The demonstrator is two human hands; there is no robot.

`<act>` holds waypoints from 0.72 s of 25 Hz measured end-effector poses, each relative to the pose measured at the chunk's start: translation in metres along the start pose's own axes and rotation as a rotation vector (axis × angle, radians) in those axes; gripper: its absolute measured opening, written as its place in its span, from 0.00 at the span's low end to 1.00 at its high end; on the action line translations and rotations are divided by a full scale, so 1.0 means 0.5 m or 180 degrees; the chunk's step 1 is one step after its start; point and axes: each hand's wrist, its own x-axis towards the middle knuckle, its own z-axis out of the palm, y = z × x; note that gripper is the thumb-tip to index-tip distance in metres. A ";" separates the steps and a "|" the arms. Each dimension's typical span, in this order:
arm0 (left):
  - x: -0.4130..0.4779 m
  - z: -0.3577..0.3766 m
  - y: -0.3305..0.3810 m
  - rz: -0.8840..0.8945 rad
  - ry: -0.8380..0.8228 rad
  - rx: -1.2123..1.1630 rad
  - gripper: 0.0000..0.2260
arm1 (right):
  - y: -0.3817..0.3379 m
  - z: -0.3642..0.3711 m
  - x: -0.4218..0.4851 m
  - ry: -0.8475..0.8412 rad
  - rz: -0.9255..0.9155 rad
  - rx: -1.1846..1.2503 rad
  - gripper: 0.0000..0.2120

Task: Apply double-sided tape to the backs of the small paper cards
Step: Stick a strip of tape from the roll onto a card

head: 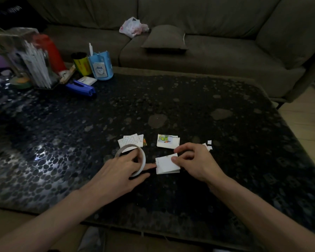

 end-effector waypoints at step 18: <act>0.004 -0.004 0.007 0.0141 -0.0022 0.0145 0.19 | -0.004 0.005 -0.006 0.0014 -0.0050 -0.0139 0.11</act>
